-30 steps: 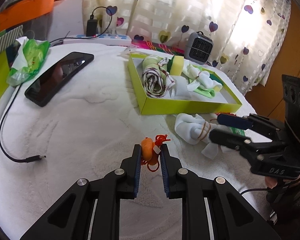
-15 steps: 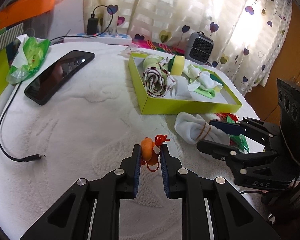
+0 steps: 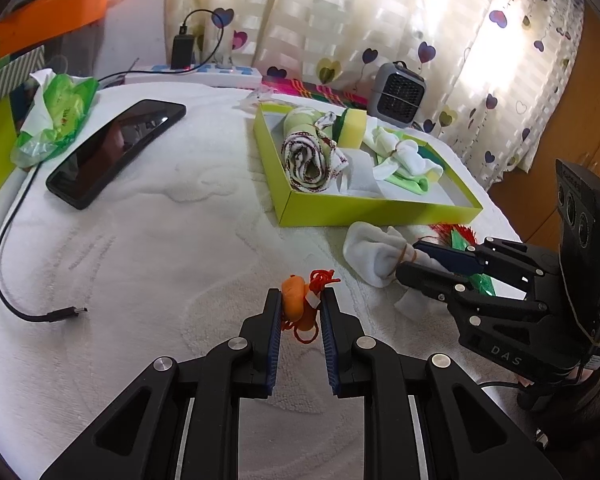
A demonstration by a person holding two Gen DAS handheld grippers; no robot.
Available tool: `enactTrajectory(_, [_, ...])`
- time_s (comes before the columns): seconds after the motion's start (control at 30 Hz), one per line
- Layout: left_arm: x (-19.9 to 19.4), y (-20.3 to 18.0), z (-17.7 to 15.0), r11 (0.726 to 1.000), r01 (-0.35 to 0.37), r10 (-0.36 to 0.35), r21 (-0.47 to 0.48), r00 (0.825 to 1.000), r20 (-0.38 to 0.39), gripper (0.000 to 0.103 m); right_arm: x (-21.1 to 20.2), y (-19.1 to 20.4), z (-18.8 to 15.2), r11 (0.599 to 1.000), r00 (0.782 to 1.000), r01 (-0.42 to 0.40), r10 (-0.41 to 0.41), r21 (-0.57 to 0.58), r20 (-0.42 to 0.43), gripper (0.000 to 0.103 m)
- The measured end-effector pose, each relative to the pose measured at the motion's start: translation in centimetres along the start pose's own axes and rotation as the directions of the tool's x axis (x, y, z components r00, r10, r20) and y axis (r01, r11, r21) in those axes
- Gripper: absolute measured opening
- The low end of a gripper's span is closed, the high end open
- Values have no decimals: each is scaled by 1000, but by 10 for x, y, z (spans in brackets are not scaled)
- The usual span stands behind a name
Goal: Organize soft objects
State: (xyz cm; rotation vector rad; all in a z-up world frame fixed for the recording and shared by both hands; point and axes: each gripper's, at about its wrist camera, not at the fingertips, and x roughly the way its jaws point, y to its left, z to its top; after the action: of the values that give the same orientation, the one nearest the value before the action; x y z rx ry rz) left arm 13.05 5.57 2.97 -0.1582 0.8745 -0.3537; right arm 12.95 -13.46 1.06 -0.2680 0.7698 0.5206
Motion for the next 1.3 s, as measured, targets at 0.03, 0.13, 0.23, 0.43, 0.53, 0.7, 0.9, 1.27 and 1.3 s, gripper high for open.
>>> enactTrajectory(0.03, [0,-1,-1,1000,0,0,1,1000,1,17,0,1,0,1000,1000,-1,1,-3,0,24])
enactTrajectory(0.13, [-1,-2,-1,1000,-1,1,0,1000,1,17,-2,4,0,1000,1000,-7,7,-16,9,23])
enactTrajectory(0.23, [-1,-1,-1,1000,-1,1,1,1000,1,17,-6,5,1,1000,1000,-19,19,-12,22,23])
enactTrajectory(0.43, [-2,-4,-1,1000,0,0,3,1000,2,17,-12,0,2,999,998,-45,44,28,47,23])
enactTrajectory(0.53, [-4,-7,0,1000,-1,1,8,1000,3,17,-15,-3,2,997,997,-60,57,57,57,23])
enactTrajectory(0.7, [-12,-10,6,1000,-4,4,18,1000,17,17,-25,-12,5,989,991,-96,84,113,108,23])
enactTrajectory(0.9, [-20,-16,16,999,-4,2,39,999,43,17,-40,-23,8,976,979,-132,101,174,176,23])
enactTrajectory(1.27, [-27,-32,31,997,15,-20,72,997,73,17,-60,-34,14,962,964,-159,102,223,246,23])
enactTrajectory(1.3, [-28,-33,33,997,16,-22,76,997,77,17,-62,-35,15,960,962,-163,102,228,254,23])
